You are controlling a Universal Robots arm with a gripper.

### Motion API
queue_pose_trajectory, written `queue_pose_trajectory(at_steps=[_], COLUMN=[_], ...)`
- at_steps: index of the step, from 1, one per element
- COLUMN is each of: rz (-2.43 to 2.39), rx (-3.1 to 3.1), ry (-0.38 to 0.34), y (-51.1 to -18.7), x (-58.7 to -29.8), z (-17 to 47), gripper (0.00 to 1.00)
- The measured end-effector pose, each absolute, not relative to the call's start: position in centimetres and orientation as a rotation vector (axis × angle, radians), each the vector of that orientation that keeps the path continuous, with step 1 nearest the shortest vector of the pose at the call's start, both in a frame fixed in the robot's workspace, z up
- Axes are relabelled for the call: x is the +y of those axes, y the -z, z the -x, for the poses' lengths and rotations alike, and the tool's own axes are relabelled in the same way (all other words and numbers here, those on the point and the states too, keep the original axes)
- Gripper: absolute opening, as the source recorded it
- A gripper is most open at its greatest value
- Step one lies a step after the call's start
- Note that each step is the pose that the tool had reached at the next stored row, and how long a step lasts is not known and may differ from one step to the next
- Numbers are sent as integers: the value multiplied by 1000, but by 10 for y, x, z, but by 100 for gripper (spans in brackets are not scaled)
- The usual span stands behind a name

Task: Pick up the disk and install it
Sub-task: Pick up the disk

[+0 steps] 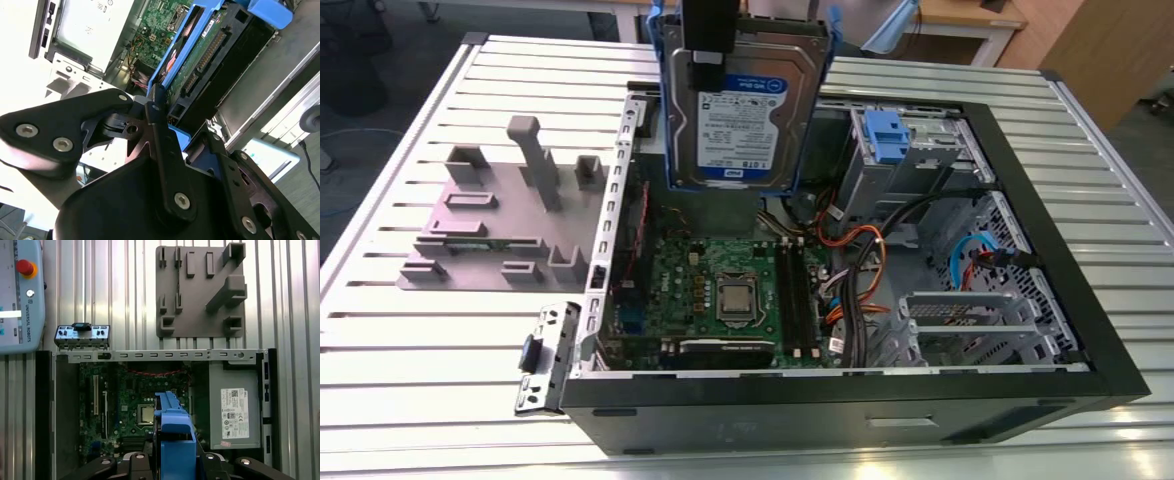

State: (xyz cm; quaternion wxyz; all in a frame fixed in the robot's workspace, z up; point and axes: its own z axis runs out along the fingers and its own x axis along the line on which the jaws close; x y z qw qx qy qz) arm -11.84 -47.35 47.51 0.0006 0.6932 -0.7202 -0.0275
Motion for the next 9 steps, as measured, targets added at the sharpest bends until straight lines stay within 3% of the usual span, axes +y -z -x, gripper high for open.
queue_pose_trajectory(at_steps=[9], rz=[-2177], rx=[-2262], ry=[86], y=[-475], x=[-475], z=[117], gripper=[36])
